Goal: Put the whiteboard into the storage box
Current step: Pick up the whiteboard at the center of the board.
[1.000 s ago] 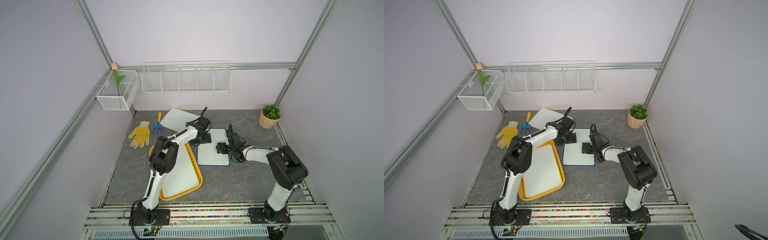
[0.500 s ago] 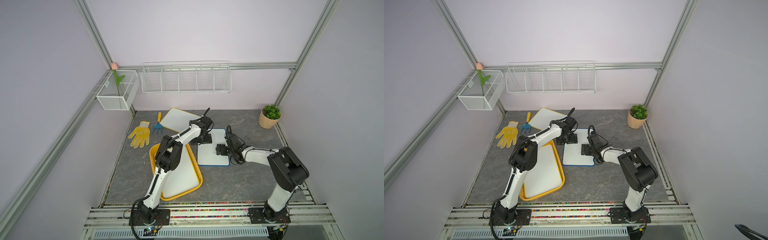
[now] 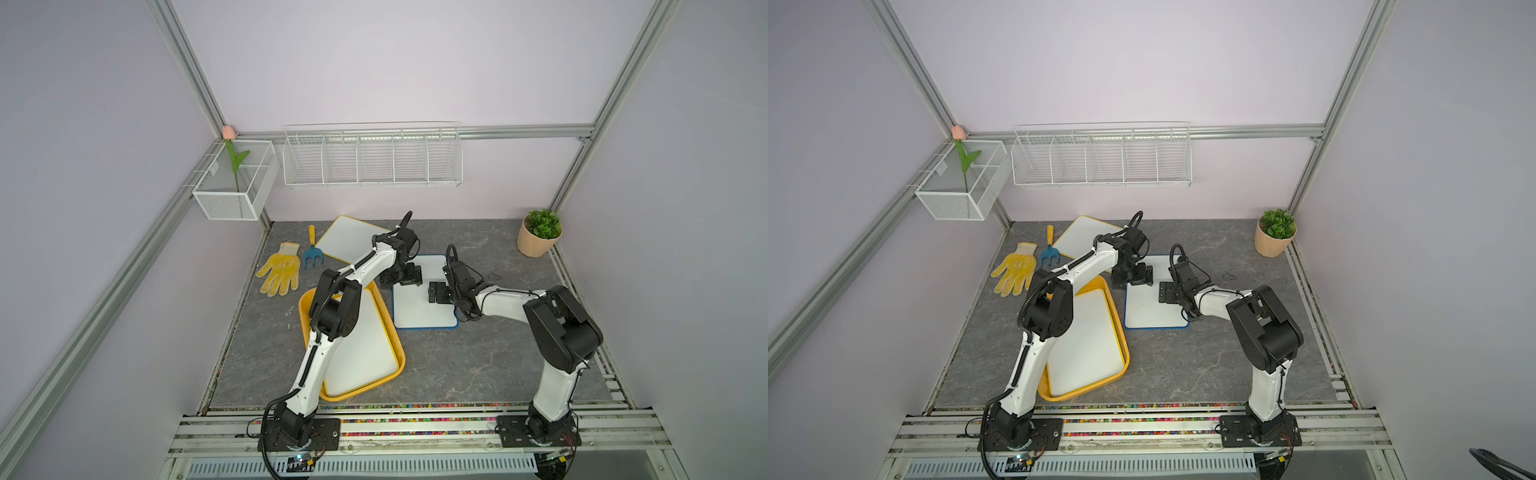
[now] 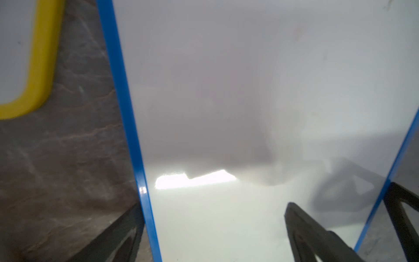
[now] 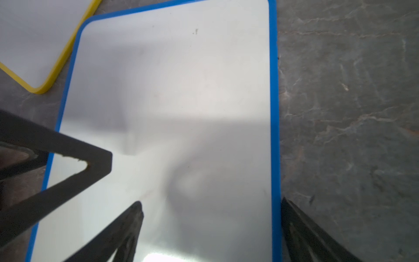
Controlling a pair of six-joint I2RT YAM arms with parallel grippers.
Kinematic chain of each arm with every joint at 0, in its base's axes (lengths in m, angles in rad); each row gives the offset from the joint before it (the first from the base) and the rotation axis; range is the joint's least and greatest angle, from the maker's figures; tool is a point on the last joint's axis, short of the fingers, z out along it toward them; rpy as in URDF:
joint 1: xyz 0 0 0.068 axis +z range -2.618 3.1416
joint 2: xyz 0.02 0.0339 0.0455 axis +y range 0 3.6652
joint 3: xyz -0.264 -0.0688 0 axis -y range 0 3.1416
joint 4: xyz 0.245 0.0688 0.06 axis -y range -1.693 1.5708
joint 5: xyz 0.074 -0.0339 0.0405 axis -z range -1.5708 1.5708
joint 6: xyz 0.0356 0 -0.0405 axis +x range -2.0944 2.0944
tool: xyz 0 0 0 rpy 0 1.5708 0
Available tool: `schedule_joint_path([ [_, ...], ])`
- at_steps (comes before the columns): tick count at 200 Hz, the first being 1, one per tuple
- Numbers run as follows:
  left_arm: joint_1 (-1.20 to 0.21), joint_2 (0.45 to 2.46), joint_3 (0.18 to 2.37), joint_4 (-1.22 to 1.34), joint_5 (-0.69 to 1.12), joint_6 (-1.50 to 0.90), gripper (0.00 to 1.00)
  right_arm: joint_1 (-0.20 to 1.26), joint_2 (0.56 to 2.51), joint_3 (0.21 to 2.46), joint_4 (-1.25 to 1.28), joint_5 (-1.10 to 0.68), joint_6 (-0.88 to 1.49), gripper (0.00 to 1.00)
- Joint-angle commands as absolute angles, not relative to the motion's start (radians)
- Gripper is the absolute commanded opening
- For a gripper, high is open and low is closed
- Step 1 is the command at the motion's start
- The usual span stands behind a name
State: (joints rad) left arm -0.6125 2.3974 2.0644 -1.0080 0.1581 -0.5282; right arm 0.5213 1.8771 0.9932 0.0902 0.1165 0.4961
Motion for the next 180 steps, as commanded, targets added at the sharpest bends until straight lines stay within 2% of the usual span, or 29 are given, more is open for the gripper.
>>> schedule_joint_path([
  [1,-0.676,2.493,2.000,-1.004,0.450,-0.515,0.96,0.535,1.969,0.905,0.012,-0.297,0.628,0.95],
  [43,-0.676,2.496,1.982,-0.988,0.432,-0.505,0.96,0.495,1.891,0.908,0.022,-0.490,0.795,0.94],
  [90,-0.678,2.500,1.977,-0.976,0.405,-0.495,0.95,0.465,1.839,0.885,0.093,-0.614,1.010,0.92],
  [180,-0.681,2.484,1.930,-0.937,0.398,-0.491,0.95,0.394,1.828,0.753,0.357,-0.701,1.385,0.92],
])
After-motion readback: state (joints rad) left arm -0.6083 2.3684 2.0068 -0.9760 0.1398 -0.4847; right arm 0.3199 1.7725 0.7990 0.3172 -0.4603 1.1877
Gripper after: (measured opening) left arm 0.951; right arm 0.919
